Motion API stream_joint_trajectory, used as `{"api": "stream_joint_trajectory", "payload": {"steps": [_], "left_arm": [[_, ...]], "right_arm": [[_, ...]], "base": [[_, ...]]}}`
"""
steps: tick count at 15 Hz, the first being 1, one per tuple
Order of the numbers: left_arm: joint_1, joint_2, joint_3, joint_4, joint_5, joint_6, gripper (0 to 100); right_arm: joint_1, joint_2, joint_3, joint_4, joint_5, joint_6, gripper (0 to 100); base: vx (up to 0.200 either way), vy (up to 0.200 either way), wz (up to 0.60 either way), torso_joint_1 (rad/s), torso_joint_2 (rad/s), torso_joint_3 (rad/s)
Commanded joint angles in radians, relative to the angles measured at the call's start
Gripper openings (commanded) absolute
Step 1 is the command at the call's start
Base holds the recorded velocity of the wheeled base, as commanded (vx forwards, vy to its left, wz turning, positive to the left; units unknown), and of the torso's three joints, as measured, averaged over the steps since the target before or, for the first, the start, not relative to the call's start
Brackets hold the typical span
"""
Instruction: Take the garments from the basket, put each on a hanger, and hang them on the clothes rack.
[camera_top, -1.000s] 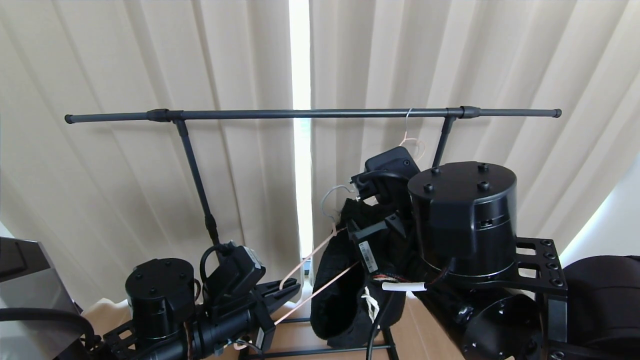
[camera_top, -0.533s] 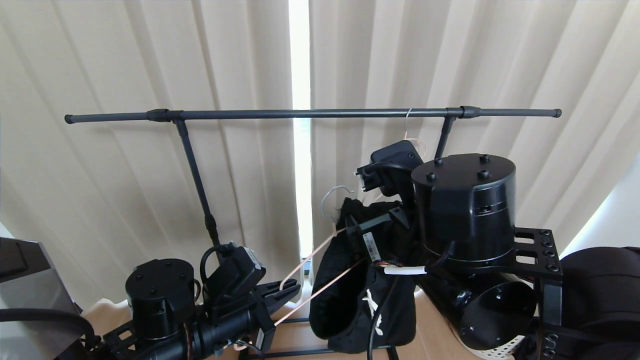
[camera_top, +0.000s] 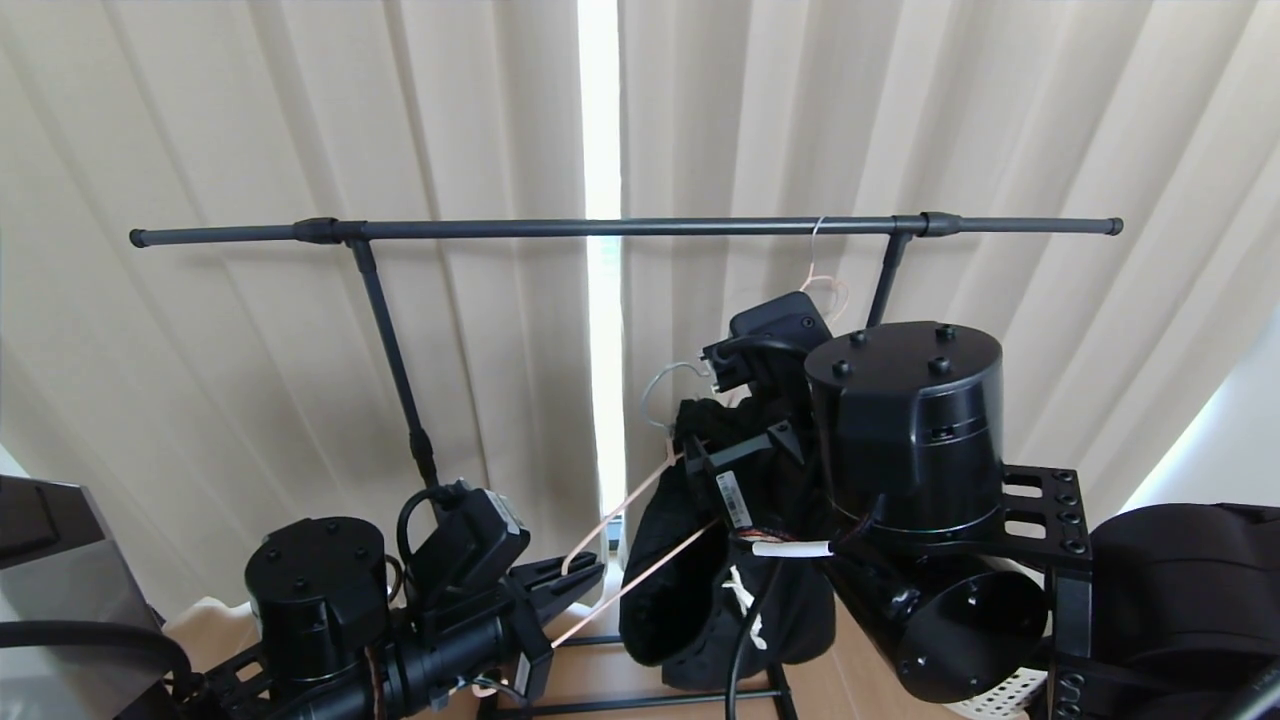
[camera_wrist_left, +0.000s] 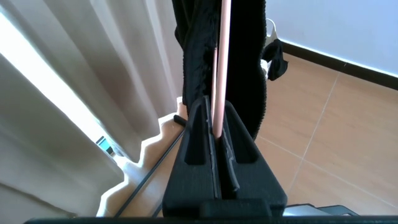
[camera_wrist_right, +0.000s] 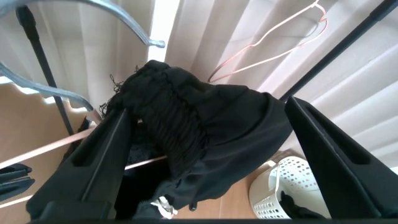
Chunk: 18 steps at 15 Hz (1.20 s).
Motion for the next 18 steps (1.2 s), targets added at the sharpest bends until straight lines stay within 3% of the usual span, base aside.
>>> {"api": "stream_joint_trajectory", "payload": {"steps": [1,11,14,18], "left_arm": [[0.002,0.012,-0.008,-0.001,0.001,-0.008,0],[0.003,0.018,-0.014,-0.006,0.001,-0.026,0],[0.003,0.035,-0.006,-0.064,0.0,-0.031,0],[0.003,0.061,0.025,-0.081,-0.008,-0.026,0]], "right_arm": [[0.0,-0.003,0.004,0.0,0.0,0.0,100],[0.009,-0.044,0.038,0.009,0.015,-0.008,100],[0.011,-0.05,0.058,0.003,0.031,-0.025,100],[0.008,-0.15,0.13,0.012,0.143,-0.095,100]], "base": [[0.0,0.0,0.0,0.0,0.0,0.0],[0.0,0.0,0.0,0.0,0.0,0.0],[0.0,0.0,0.0,0.0,0.0,0.0],[0.0,0.0,0.0,0.0,0.0,0.0]]}}
